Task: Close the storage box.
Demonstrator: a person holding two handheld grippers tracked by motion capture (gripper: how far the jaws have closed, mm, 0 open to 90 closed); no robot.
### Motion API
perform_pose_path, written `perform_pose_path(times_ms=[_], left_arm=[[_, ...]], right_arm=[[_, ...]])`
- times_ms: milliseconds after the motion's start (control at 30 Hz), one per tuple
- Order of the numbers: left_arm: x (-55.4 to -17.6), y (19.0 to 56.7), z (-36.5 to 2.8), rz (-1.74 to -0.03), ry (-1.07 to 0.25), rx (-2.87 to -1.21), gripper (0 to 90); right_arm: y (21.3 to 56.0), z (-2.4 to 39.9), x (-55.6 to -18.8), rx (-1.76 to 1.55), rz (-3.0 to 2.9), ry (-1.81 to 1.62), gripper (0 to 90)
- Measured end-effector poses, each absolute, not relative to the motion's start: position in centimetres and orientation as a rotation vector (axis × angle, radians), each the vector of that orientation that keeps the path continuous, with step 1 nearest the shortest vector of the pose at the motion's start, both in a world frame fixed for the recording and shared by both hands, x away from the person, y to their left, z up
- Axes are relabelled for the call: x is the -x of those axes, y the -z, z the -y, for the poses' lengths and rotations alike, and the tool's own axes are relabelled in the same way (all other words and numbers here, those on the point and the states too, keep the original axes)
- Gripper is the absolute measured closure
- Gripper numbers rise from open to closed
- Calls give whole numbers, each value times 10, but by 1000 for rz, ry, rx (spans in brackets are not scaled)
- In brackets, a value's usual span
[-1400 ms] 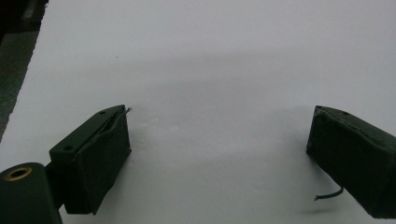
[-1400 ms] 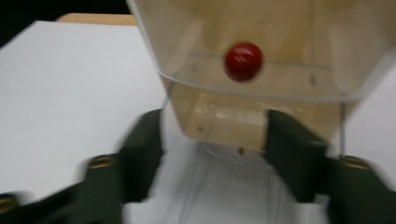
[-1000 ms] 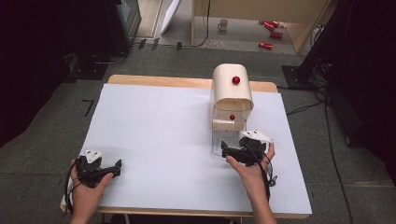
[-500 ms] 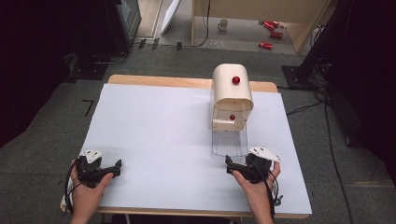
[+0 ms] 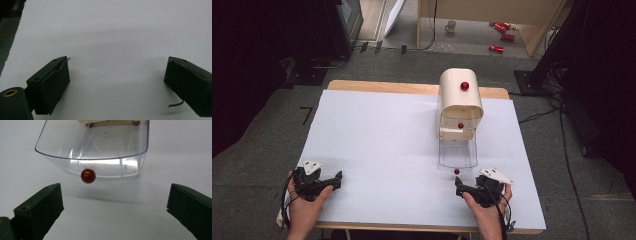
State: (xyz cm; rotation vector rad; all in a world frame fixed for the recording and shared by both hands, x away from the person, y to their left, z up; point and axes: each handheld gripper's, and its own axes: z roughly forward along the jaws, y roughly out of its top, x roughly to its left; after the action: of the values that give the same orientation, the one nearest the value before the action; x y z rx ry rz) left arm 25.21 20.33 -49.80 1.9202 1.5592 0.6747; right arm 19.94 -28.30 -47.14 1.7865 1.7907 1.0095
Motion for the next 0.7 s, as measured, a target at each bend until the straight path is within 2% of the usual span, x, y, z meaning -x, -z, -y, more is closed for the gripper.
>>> perform_pose_path(times_ms=[233, 367, 400, 433, 467, 567, 700], left_arm=[[-252, 498, -203, -1559, -675, -1920, 63], [-252, 498, -203, -1559, -675, -1920, 63], [-252, 498, -203, -1559, -675, -1920, 63], [-252, 498, -203, -1559, -675, -1920, 63], [-252, 498, -203, -1559, -675, -1920, 63], [-252, 498, -203, -1559, -675, -1920, 63], [-252, 498, -203, -1558, -676, -1920, 63]], right_arm=[[481, 278, -198, -1785, -1774, -974, 150], [484, 271, -198, -1754, -1784, -984, 333], [484, 270, -198, -1752, -1779, -989, 396], [485, 268, -199, -1741, -1780, -1016, 498], [485, 268, -199, -1741, -1780, -1016, 498], [486, 267, -201, -1740, -1790, -1045, 606], [488, 264, -202, -1735, -1810, -1060, 663]])
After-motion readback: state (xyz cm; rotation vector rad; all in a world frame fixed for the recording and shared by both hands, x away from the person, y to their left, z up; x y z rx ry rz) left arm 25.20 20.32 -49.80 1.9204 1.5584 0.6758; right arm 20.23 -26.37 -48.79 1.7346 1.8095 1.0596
